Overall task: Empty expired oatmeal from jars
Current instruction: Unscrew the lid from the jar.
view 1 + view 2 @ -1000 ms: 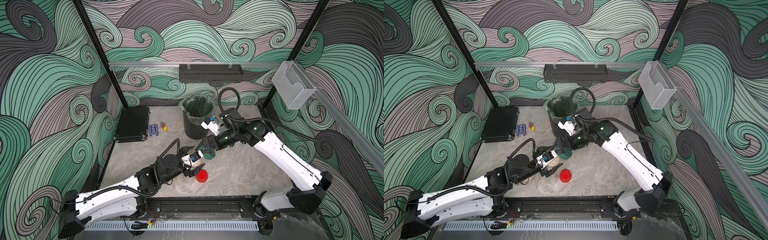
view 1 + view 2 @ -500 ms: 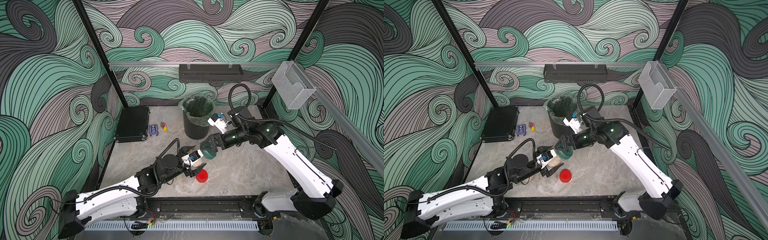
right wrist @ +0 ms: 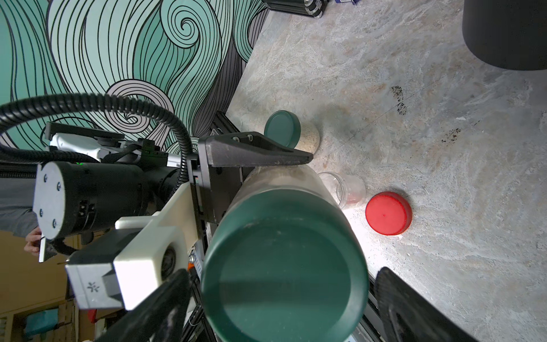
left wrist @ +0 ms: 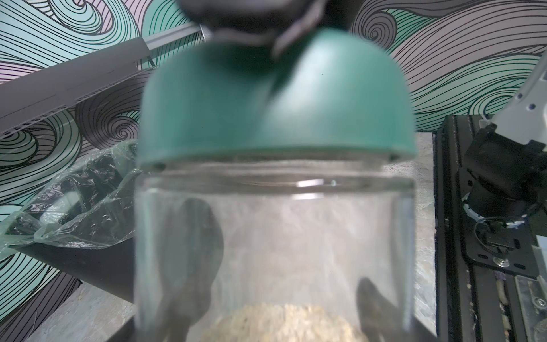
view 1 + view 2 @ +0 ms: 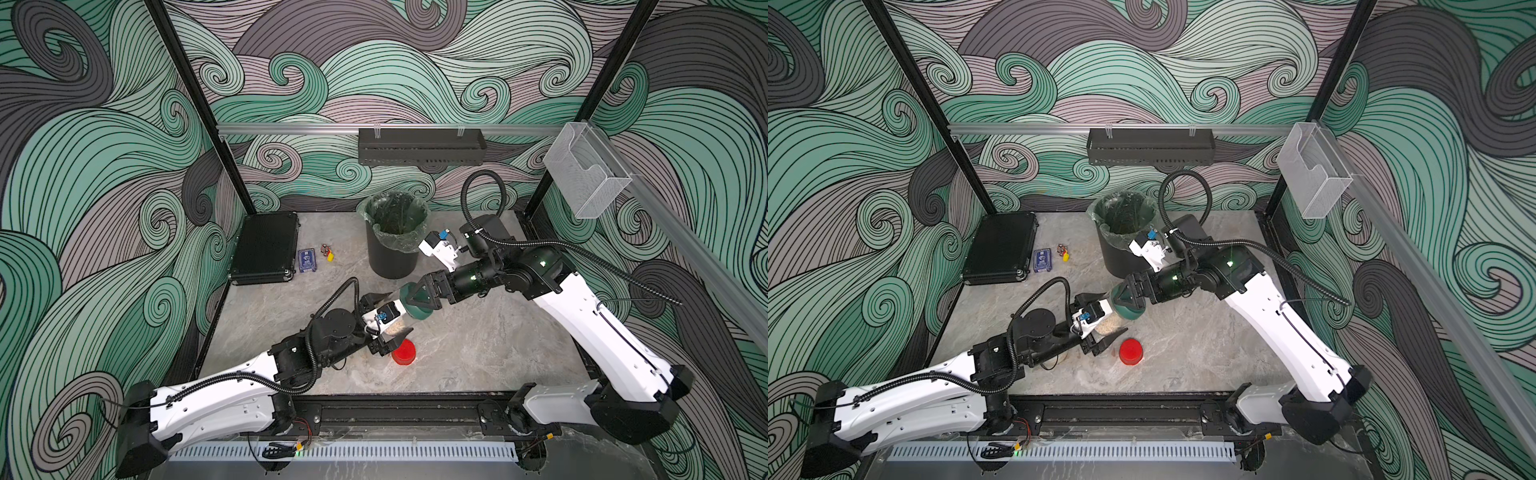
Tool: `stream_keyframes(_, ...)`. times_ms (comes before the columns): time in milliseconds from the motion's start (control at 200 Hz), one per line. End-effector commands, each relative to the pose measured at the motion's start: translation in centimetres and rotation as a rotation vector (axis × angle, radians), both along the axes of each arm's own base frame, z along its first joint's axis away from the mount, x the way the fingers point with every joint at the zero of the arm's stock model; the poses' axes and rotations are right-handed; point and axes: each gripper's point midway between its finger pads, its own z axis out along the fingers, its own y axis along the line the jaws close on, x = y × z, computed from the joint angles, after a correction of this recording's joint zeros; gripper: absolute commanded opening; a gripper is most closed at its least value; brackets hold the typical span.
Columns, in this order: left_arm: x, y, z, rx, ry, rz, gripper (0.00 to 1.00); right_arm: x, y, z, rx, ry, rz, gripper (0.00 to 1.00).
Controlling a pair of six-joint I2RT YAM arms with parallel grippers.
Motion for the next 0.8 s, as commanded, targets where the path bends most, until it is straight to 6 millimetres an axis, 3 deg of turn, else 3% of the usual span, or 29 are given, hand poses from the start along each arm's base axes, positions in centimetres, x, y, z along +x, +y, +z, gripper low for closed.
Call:
stream_keyframes(0,-0.5,0.2,4.7,-0.147,-0.055,-0.013,0.42,-0.4,0.3,-0.6,-0.005,0.023,0.033,0.96)
stream_keyframes(280,-0.7,0.4,5.0,-0.153,-0.052,-0.019,0.42,-0.7,1.0,-0.7,-0.004,0.030,0.060,0.88)
stream_keyframes(420,-0.8,0.5,5.1,-0.158,-0.049,-0.020,0.42,-0.7,1.4,-0.5,0.003,0.028,0.078,0.73)
stream_keyframes(495,-0.9,0.6,5.3,-0.164,-0.046,-0.026,0.42,-0.8,1.7,0.0,0.024,0.010,0.109,0.72)
stream_keyframes(796,-2.7,1.3,6.3,-0.195,0.006,-0.091,0.41,-2.2,3.6,3.0,0.234,-0.289,0.408,0.65)
